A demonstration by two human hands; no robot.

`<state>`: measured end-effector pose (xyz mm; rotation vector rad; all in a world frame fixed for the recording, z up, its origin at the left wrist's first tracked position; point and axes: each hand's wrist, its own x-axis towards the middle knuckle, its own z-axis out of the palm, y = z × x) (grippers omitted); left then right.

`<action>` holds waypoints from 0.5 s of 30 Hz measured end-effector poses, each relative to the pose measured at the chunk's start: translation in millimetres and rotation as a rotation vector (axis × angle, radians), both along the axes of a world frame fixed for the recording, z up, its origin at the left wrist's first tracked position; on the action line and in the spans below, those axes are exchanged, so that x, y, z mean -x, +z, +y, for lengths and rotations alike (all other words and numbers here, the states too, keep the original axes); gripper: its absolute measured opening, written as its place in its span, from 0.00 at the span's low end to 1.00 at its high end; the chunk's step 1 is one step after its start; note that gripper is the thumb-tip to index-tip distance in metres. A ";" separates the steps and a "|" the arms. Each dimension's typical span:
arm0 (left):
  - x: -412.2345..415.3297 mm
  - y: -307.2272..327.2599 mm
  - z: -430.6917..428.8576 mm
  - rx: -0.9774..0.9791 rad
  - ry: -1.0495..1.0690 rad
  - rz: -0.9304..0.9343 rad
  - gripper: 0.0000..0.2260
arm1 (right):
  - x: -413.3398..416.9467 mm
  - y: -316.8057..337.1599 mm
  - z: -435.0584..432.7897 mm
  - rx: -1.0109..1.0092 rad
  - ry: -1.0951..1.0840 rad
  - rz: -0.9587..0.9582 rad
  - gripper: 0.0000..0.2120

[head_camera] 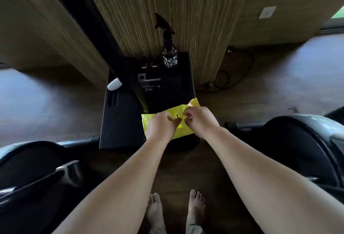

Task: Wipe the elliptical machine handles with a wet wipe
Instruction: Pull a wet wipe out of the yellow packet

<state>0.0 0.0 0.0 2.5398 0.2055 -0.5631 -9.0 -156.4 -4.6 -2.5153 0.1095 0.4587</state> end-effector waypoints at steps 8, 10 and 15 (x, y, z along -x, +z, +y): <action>-10.3 -28.0 -5.6 0.009 -0.028 -0.112 0.09 | -2.7 -36.8 8.9 0.038 0.064 -0.005 0.16; -10.8 -29.8 1.7 0.020 -0.012 -0.107 0.10 | -3.0 -36.4 10.9 0.040 0.063 0.012 0.19; -10.1 -32.0 38.1 -0.005 0.076 -0.084 0.12 | -3.9 -34.2 14.6 0.083 0.070 0.070 0.19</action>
